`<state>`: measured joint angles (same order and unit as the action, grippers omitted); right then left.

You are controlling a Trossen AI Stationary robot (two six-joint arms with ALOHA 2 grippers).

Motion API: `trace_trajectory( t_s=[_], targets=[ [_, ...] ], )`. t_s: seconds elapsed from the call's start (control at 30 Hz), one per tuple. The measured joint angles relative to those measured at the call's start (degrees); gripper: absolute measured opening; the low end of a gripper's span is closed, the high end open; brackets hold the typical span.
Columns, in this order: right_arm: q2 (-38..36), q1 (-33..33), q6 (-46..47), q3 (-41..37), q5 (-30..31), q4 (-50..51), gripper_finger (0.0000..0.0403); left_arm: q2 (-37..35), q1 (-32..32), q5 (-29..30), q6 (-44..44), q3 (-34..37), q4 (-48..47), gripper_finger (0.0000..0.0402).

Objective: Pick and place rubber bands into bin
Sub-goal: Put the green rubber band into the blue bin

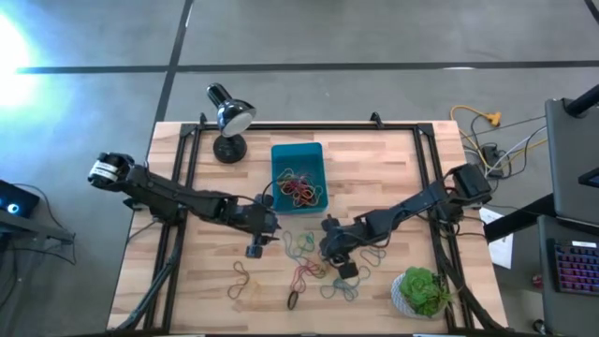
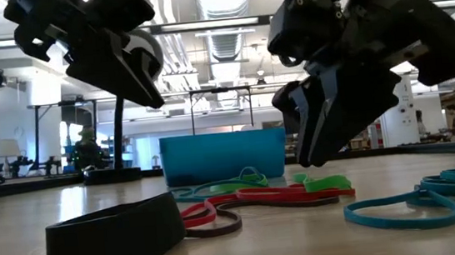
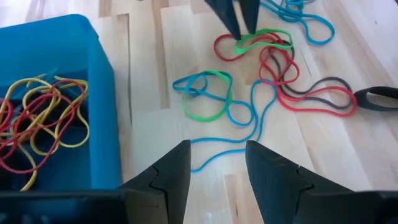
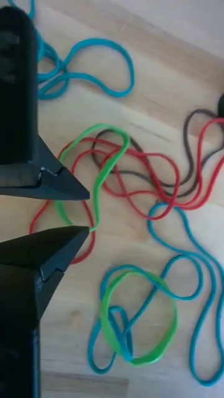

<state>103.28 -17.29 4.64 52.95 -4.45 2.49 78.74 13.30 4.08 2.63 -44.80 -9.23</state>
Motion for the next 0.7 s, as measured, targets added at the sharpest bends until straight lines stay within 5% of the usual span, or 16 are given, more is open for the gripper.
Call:
trace_trajectory(
  t_s=[0.7],
  targets=[
    [3.35, 0.03, 0.29, 0.04, 1.75, -1.46, 0.0062, 0.0, 0.22, 0.3, 0.0, 0.0, 0.48, 0.0138]
  ],
)
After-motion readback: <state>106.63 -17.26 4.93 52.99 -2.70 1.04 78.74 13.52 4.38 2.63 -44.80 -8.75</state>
